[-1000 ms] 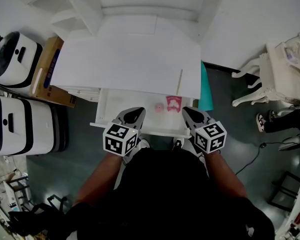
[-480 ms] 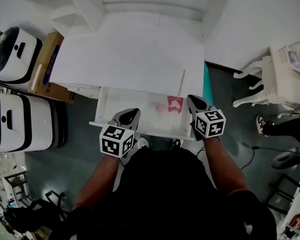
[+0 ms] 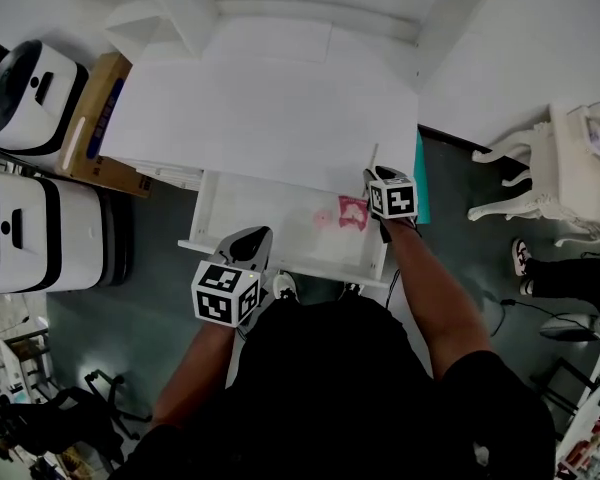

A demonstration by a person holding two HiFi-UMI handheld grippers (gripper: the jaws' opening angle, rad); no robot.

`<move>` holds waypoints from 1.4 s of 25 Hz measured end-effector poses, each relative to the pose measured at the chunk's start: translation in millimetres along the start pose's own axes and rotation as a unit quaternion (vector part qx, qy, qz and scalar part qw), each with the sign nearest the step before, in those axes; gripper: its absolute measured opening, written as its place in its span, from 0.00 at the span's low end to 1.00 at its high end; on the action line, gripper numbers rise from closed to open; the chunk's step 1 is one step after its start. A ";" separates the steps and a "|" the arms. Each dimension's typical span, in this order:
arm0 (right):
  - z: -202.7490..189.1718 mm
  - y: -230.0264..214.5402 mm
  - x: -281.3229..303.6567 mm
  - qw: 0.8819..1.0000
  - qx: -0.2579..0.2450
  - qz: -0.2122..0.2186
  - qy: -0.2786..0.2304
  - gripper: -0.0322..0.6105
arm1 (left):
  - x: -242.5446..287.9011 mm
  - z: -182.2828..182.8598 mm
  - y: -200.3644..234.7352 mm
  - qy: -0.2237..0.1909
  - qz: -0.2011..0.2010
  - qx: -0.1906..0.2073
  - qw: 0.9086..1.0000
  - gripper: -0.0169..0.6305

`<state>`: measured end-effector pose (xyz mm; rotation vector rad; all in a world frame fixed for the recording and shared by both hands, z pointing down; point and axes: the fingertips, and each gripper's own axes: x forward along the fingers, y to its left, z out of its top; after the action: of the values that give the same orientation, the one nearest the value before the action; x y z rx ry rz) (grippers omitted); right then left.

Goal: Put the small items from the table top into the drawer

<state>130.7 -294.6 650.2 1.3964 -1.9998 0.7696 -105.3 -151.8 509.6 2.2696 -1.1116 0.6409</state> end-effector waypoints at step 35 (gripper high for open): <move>-12.1 -18.0 13.3 0.982 0.176 0.053 0.046 0.12 | 1.3 2.0 12.6 -0.004 0.007 -0.012 1.000 0.04</move>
<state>145.5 -299.1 670.4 1.4209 -1.9449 1.2615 -114.6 -160.5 512.1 2.2470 -1.1349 0.6203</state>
